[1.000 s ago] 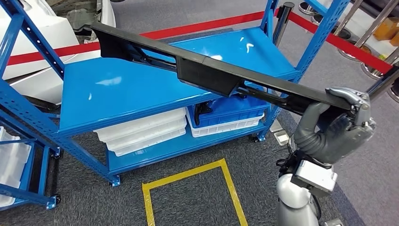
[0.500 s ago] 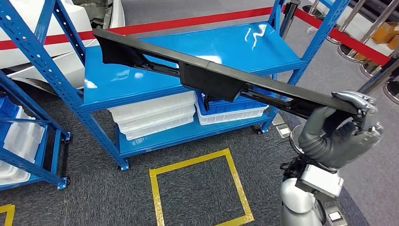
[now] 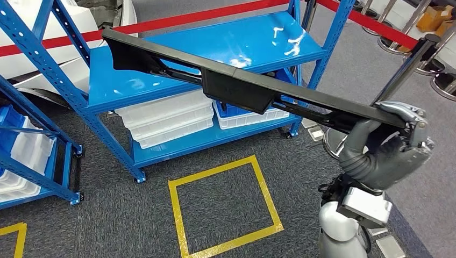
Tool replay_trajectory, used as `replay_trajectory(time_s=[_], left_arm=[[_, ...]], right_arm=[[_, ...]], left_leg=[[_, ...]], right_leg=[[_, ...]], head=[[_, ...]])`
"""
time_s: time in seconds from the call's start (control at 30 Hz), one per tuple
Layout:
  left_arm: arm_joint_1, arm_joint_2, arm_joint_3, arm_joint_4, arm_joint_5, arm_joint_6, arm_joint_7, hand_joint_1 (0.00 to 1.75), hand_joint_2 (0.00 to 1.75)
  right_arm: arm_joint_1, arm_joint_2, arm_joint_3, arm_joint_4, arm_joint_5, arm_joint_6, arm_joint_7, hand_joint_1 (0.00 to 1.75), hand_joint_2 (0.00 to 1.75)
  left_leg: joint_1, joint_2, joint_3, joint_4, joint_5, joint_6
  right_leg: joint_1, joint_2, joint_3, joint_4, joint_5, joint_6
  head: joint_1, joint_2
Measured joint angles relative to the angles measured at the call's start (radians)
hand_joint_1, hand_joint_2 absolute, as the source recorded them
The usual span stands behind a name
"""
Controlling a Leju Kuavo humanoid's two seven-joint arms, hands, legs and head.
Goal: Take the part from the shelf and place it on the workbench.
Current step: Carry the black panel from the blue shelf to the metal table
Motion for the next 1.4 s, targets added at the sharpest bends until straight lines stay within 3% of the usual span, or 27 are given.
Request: replay_trajectory(time_s=[0.07, 0.1, 0.13, 0.2, 0.23, 0.3, 0.33, 0.4, 0.47, 0.5, 0.53, 0.57, 0.63, 0.7, 0.73, 0.8, 0.87, 0.97, 1.0, 1.03, 1.07, 1.1, 1.17, 1.23, 1.33, 1.37, 1.4], left_arm=[[0.000, 0.000, 0.000, 0.000, -0.002, 0.002, -0.002, 1.75, 1.75], [-0.001, 0.000, 0.000, 0.000, -0.003, 0.003, -0.002, 1.75, 1.75], [-0.002, 0.000, 0.000, 0.000, -0.004, 0.003, -0.003, 1.75, 1.75], [-0.006, 0.000, 0.000, 0.000, -0.006, 0.003, -0.006, 1.75, 1.75], [-0.008, 0.000, 0.000, 0.000, -0.007, 0.003, -0.009, 1.75, 1.75], [-0.008, 0.000, 0.000, 0.000, -0.008, 0.002, -0.013, 1.75, 1.75], [-0.007, -0.001, 0.000, 0.000, -0.009, 0.002, -0.014, 1.75, 1.75], [-0.006, -0.001, 0.000, 0.000, -0.010, 0.002, -0.013, 1.75, 1.75], [-0.006, -0.001, 0.000, 0.000, -0.011, 0.003, -0.014, 1.75, 1.75], [-0.007, -0.001, 0.000, 0.000, -0.012, 0.003, -0.015, 1.75, 1.75], [-0.006, -0.002, 0.000, 0.000, -0.012, 0.003, -0.017, 1.75, 1.75], [-0.006, -0.002, 0.000, 0.000, -0.013, 0.004, -0.019, 1.75, 1.75], [-0.007, -0.002, 0.000, 0.000, -0.014, 0.005, -0.023, 1.75, 1.75], [-0.007, -0.002, 0.000, 0.000, -0.016, 0.006, -0.026, 1.75, 1.75], [-0.007, -0.003, 0.000, 0.000, -0.016, 0.006, -0.027, 1.75, 1.75], [-0.006, -0.003, 0.000, 0.000, -0.016, 0.007, -0.029, 1.75, 1.75], [-0.004, -0.002, 0.000, 0.000, -0.017, 0.008, -0.029, 1.75, 1.75], [-0.003, -0.002, 0.000, 0.000, -0.018, 0.009, -0.028, 1.75, 1.75], [-0.003, -0.002, 0.000, 0.000, -0.018, 0.009, -0.025, 1.75, 1.75], [-0.003, -0.002, 0.000, 0.000, -0.018, 0.008, -0.022, 1.75, 1.75], [-0.003, -0.002, 0.000, 0.000, -0.019, 0.007, -0.019, 1.75, 1.75], [-0.003, -0.002, 0.000, 0.000, -0.019, 0.007, -0.017, 1.75, 1.75], [-0.005, -0.002, 0.000, 0.000, -0.019, 0.007, -0.015, 1.75, 1.75], [-0.006, -0.002, 0.000, 0.000, -0.019, 0.010, -0.013, 1.75, 1.75], [-0.005, -0.003, 0.000, 0.000, -0.019, 0.012, -0.011, 1.75, 1.75], [-0.004, -0.003, 0.000, 0.000, -0.019, 0.012, -0.011, 1.75, 1.75], [-0.005, -0.003, 0.000, 0.000, -0.019, 0.012, -0.012, 1.75, 1.75]], right_arm=[[0.000, 0.000, 0.000, 0.000, -0.002, 0.000, -0.001, 1.75, 1.75], [0.000, 0.000, 0.000, 0.000, -0.003, 0.000, -0.003, 1.75, 1.75], [0.000, 0.000, 0.000, 0.000, -0.004, 0.000, -0.006, 1.75, 1.75], [-0.001, 0.000, 0.000, 0.000, -0.004, 0.000, -0.011, 1.75, 1.75], [-0.001, 0.000, 0.000, 0.000, -0.005, 0.000, -0.012, 1.75, 1.75], [-0.001, 0.000, 0.000, 0.000, -0.005, 0.000, -0.012, 1.75, 1.75], [-0.002, 0.000, 0.000, 0.000, -0.006, 0.000, -0.013, 1.75, 1.75], [-0.005, 0.000, 0.000, 0.000, -0.008, 0.000, -0.013, 1.75, 1.75], [-0.009, 0.000, 0.000, 0.000, -0.010, 0.000, -0.011, 1.75, 1.75], [-0.011, 0.000, 0.000, 0.001, -0.012, 0.000, -0.009, 1.75, 1.75], [-0.014, 0.000, 0.000, 0.001, -0.013, 0.000, -0.006, 1.75, 1.75], [-0.017, 0.000, 0.000, 0.001, -0.014, 0.000, -0.003, 1.75, 1.75], [-0.027, 0.000, 0.000, 0.001, -0.014, 0.000, 0.000, 1.75, 1.75], [-0.039, 0.000, 0.000, 0.001, -0.013, 0.000, 0.000, 1.75, 1.75], [-0.043, 0.000, 0.000, 0.001, -0.012, 0.000, -0.001, 1.75, 1.75], [-0.048, 0.000, 0.000, 0.001, -0.012, 0.000, -0.001, 1.75, 1.75], [-0.051, 0.000, 0.000, 0.002, -0.012, 0.000, -0.001, 1.75, 1.75], [-0.055, 0.000, 0.000, 0.003, -0.013, 0.000, -0.001, 1.75, 1.75], [-0.055, 0.000, 0.000, 0.003, -0.014, 0.000, -0.003, 1.75, 1.75], [-0.054, 0.000, 0.000, 0.004, -0.014, 0.000, -0.004, 1.75, 1.75], [-0.054, 0.000, 0.000, 0.004, -0.013, 0.000, -0.005, 1.75, 1.75], [-0.052, 0.000, 0.000, 0.004, -0.013, 0.000, -0.007, 1.75, 1.75], [-0.047, 0.000, 0.000, 0.004, -0.013, 0.000, -0.009, 1.75, 1.75], [-0.039, 0.000, 0.000, 0.004, -0.013, 0.000, -0.013, 1.75, 1.75], [-0.024, 0.000, 0.000, 0.004, -0.015, 0.000, -0.020, 1.75, 1.75], [-0.019, 0.000, 0.000, 0.004, -0.017, 0.000, -0.021, 1.75, 1.75], [-0.014, 0.000, 0.000, 0.004, -0.019, 0.000, -0.022, 1.75, 1.75]], left_leg=[[-0.001, 0.000, 0.042, 0.017, 0.049, 0.004], [-0.002, 0.000, 0.088, -0.025, 0.075, 0.007], [-0.004, 0.000, 0.149, -0.095, 0.080, 0.011], [-0.008, 0.000, 0.253, -0.243, 0.047, 0.020], [-0.010, -0.001, 0.278, -0.288, 0.030, 0.025], [-0.008, 0.000, 0.272, -0.310, 0.035, 0.036], [-0.006, 0.002, 0.261, -0.313, 0.045, 0.042], [-0.001, 0.007, 0.237, -0.315, 0.068, 0.054], [-0.001, 0.010, 0.206, -0.312, 0.090, 0.058], [-0.001, 0.011, 0.190, -0.308, 0.101, 0.057], [-0.001, 0.011, 0.173, -0.304, 0.110, 0.056], [-0.001, 0.011, 0.157, -0.300, 0.120, 0.053], [0.000, 0.011, 0.130, -0.289, 0.135, 0.045], [-0.001, 0.010, 0.116, -0.280, 0.150, 0.034], [-0.001, 0.010, 0.111, -0.278, 0.160, 0.027], [0.002, 0.008, 0.103, -0.278, 0.175, 0.014], [0.004, 0.003, 0.086, -0.249, 0.140, 0.003], [0.006, 0.000, 0.039, -0.086, 0.001, -0.004], [0.005, 0.000, 0.031, -0.031, -0.023, -0.004], [0.004, 0.000, 0.035, 0.001, -0.022, -0.002], [0.002, 0.000, 0.055, 0.002, -0.001, 0.002], [0.000, 0.000, 0.091, -0.031, 0.028, 0.007], [-0.006, 0.000, 0.194, -0.167, 0.057, 0.021], [-0.012, -0.001, 0.262, -0.280, 0.041, 0.030], [-0.011, 0.001, 0.261, -0.315, 0.053, 0.044], [-0.008, 0.003, 0.252, -0.319, 0.064, 0.050], [-0.005, 0.006, 0.240, -0.322, 0.075, 0.055]], right_leg=[[0.001, -0.001, -0.044, 0.019, 0.019, 0.003], [0.001, -0.001, -0.065, 0.030, 0.026, 0.005], [0.002, -0.001, -0.082, 0.041, 0.033, 0.008], [0.004, -0.003, -0.103, 0.059, 0.045, 0.016], [0.004, -0.004, -0.109, 0.063, 0.053, 0.021], [0.003, -0.005, -0.116, 0.064, 0.066, 0.033], [0.002, -0.002, -0.122, 0.073, 0.052, 0.039], [-0.002, 0.004, -0.145, 0.141, -0.030, 0.050], [-0.009, 0.006, -0.171, 0.261, -0.119, 0.058], [-0.012, 0.006, -0.175, 0.312, -0.132, 0.062], [-0.015, 0.006, -0.167, 0.336, -0.121, 0.064], [-0.018, 0.006, -0.142, 0.327, -0.093, 0.066], [-0.022, 0.007, -0.048, 0.218, -0.047, 0.066], [-0.020, 0.009, 0.047, 0.078, -0.055, 0.063], [-0.017, 0.010, 0.069, 0.036, -0.065, 0.058], [-0.014, 0.009, 0.064, 0.017, -0.061, 0.044], [-0.015, 0.005, 0.044, 0.013, -0.039, 0.026], [-0.010, 0.001, -0.002, 0.017, -0.005, 0.008], [-0.007, 0.000, -0.020, 0.021, 0.006, 0.007], [-0.005, 0.000, -0.039, 0.026, 0.016, 0.007], [-0.003, 0.000, -0.057, 0.032, 0.025, 0.007], [-0.001, 0.000, -0.074, 0.039, 0.033, 0.008], [0.002, 0.000, -0.099, 0.053, 0.045, 0.012], [0.003, -0.002, -0.111, 0.060, 0.059, 0.019], [0.001, -0.001, -0.118, 0.060, 0.071, 0.038], [0.000, 0.002, -0.124, 0.074, 0.050, 0.045], [-0.002, 0.005, -0.136, 0.107, 0.011, 0.051]], head=[[-0.001, 0.000], [-0.001, 0.000], [-0.002, 0.000], [-0.002, 0.000], [-0.002, 0.000], [-0.004, 0.000], [-0.003, 0.000], [0.000, 0.000], [0.005, 0.000], [0.007, 0.000], [0.009, 0.000], [0.010, 0.000], [0.014, 0.000], [0.017, 0.000], [0.017, 0.000], [0.015, 0.000], [0.010, 0.000], [-0.002, 0.000], [-0.003, 0.000], [-0.004, 0.000], [-0.004, 0.000], [-0.004, 0.000], [-0.005, 0.000], [-0.004, 0.000], [-0.003, 0.000], [-0.001, 0.000], [0.001, 0.000]])
